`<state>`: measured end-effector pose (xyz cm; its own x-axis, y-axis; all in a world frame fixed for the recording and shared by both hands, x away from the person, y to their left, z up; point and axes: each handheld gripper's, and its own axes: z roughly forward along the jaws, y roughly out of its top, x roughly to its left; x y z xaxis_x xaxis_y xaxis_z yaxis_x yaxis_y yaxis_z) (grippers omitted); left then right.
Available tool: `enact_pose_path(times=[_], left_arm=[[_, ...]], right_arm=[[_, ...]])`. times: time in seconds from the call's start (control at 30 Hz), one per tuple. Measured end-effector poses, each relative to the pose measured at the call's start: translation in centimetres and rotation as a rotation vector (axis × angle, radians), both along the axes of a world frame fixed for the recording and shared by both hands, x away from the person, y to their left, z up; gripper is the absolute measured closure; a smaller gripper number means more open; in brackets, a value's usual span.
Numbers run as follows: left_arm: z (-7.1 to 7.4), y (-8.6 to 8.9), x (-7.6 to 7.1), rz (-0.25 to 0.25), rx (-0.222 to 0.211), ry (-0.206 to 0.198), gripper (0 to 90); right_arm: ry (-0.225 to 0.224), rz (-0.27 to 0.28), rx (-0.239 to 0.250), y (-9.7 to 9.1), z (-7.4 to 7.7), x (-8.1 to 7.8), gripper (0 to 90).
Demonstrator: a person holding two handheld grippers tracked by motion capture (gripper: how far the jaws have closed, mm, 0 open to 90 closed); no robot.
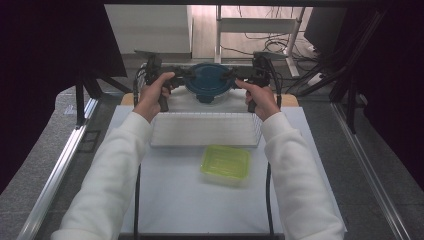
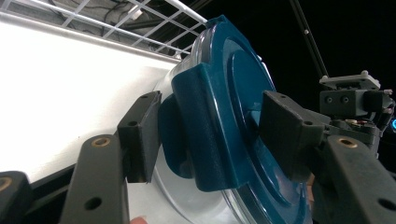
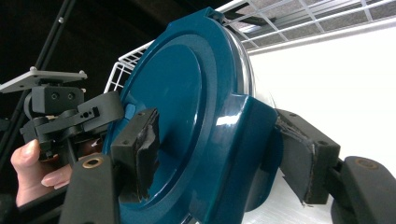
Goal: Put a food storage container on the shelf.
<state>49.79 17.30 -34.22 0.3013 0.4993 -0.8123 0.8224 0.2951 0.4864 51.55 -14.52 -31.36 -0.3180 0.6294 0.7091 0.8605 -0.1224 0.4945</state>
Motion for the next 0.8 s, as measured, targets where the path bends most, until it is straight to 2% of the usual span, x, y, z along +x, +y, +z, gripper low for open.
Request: enact_pose_path(times=[0.17,0.23,0.27,0.33,0.4,0.47,0.6,0.67,0.7,0.8], left_arm=[[-0.1,0.0,0.0,-0.005,-0.001,-0.015,39.4],[-0.1,-0.2,0.0,-0.014,0.025,-0.034,37.2],[-0.1,-0.3,-0.1,-0.013,0.048,-0.038,32.0],[-0.1,-0.4,-0.2,-0.014,0.071,-0.046,21.9],[0.3,-0.4,-0.6,0.008,0.101,-0.080,17.2],[0.8,-0.2,-1.1,0.020,0.117,-0.125,14.2],[1.9,0.3,-3.0,0.007,0.182,-0.212,12.6],[2.4,0.4,-4.4,0.025,0.225,-0.250,14.1],[2.5,0.5,-5.1,0.028,0.245,-0.261,14.1],[2.7,0.8,-7.2,0.011,0.304,-0.299,16.6]], right_arm=[[-0.008,-0.004,0.001,0.0,0.0,0.0,33.1],[-0.015,0.000,-0.011,0.1,0.0,-0.1,31.7],[-0.026,-0.003,-0.025,0.3,0.1,-0.2,28.9],[-0.071,-0.016,-0.096,0.8,0.5,-0.6,19.3],[-0.088,-0.029,-0.141,1.1,0.9,-1.0,14.8],[-0.131,-0.040,-0.177,1.2,1.5,-1.7,12.0],[-0.228,-0.039,-0.227,0.9,2.8,-3.2,8.6],[-0.288,-0.010,-0.245,0.3,3.5,-4.5,9.0],[-0.288,-0.010,-0.245,0.3,3.5,-4.5,9.0],[-0.344,0.037,-0.258,-0.5,3.7,-6.0,11.9]])
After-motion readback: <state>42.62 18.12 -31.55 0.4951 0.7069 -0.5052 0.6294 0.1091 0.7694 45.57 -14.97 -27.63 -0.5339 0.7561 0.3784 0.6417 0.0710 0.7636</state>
